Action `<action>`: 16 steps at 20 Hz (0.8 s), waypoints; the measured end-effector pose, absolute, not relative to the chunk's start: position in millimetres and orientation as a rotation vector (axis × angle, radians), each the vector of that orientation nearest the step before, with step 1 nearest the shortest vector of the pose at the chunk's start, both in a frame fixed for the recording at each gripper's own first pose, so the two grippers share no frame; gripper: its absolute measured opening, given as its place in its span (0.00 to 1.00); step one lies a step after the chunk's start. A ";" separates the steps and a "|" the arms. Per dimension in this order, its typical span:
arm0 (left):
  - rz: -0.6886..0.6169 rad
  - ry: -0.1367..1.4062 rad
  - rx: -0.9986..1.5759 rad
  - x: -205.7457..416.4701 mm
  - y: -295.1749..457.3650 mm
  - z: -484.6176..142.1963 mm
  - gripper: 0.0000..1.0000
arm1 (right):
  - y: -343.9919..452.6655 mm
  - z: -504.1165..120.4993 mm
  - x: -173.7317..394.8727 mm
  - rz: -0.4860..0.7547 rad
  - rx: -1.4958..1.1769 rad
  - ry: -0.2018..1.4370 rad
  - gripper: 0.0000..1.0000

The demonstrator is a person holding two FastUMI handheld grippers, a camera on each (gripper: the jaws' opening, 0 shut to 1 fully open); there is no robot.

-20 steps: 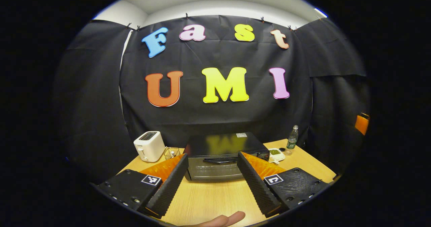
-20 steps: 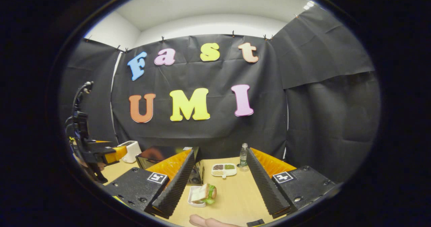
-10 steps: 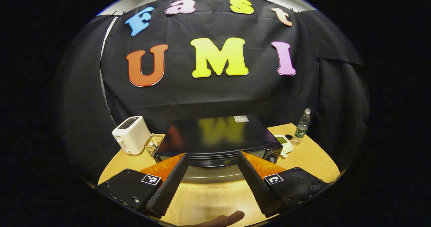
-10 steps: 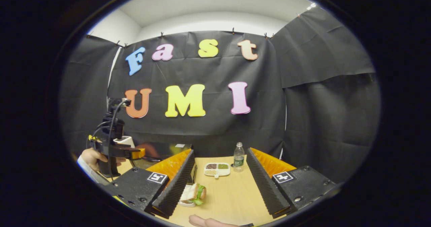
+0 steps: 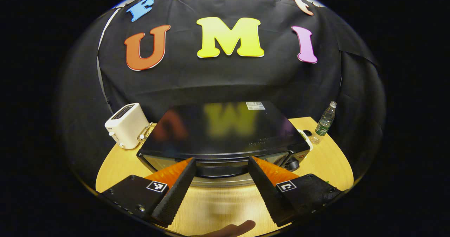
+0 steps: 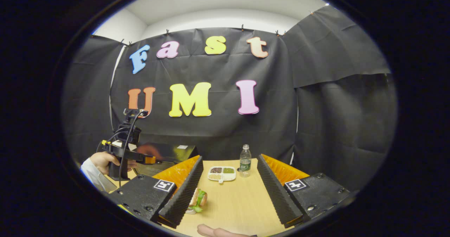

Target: Open the electric oven with the left hand, put the food in, and close the electric oven.

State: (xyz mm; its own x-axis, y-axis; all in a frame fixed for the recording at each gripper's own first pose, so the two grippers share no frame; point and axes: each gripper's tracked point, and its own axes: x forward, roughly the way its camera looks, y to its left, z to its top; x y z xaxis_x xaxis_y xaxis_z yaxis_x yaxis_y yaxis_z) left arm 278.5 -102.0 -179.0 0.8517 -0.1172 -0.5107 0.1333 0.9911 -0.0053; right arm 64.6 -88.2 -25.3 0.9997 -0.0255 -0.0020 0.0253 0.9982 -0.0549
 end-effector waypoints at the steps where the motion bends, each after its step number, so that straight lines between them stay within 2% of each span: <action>1: -0.137 0.521 0.035 281.0 -104.4 -176.9 0.99 | -90.5 -25.1 64.3 -0.028 -0.055 -0.002 0.99; 8: -0.119 0.551 -0.006 290.9 -96.7 -185.4 0.99 | -95.9 -27.2 61.6 -0.031 -0.067 0.000 0.99; 16: -0.127 0.564 -0.008 254.8 -93.1 -193.3 0.99 | -88.1 -34.5 55.4 -0.020 -0.072 0.019 0.99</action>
